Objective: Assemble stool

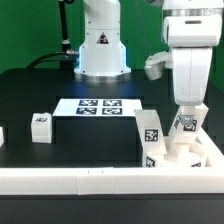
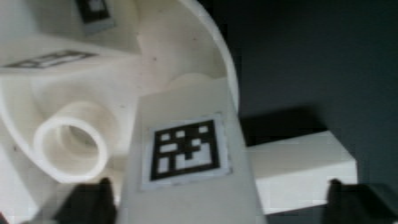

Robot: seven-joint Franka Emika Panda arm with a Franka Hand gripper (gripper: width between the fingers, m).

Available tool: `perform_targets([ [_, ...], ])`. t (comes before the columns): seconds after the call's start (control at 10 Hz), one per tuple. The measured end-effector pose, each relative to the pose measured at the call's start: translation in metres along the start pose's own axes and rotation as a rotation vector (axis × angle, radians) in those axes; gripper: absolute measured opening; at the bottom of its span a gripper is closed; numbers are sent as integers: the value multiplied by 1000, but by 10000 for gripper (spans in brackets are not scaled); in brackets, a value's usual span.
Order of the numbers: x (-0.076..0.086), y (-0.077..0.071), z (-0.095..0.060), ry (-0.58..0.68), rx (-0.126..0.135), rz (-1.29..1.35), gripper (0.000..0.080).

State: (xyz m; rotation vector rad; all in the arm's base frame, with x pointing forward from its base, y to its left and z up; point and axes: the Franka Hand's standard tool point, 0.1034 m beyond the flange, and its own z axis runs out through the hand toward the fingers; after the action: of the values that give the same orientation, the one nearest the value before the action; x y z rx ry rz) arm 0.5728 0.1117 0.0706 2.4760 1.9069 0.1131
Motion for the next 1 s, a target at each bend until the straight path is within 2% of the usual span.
perform_targets([
  [0.1,0,0,0,0,0,3,561],
  [0.2,-1,0,0,0,0,4,360],
  [0.3,-1,0,0,0,0,4,335],
  [0.5,-4,2,1,-1,0,43,335],
  [0.6,-11,5,0,-1,-2,73,335],
  [0.8,-17,7,1,17,-8,352,335],
  [1.0,-24,13,1,73,-38,570,337],
])
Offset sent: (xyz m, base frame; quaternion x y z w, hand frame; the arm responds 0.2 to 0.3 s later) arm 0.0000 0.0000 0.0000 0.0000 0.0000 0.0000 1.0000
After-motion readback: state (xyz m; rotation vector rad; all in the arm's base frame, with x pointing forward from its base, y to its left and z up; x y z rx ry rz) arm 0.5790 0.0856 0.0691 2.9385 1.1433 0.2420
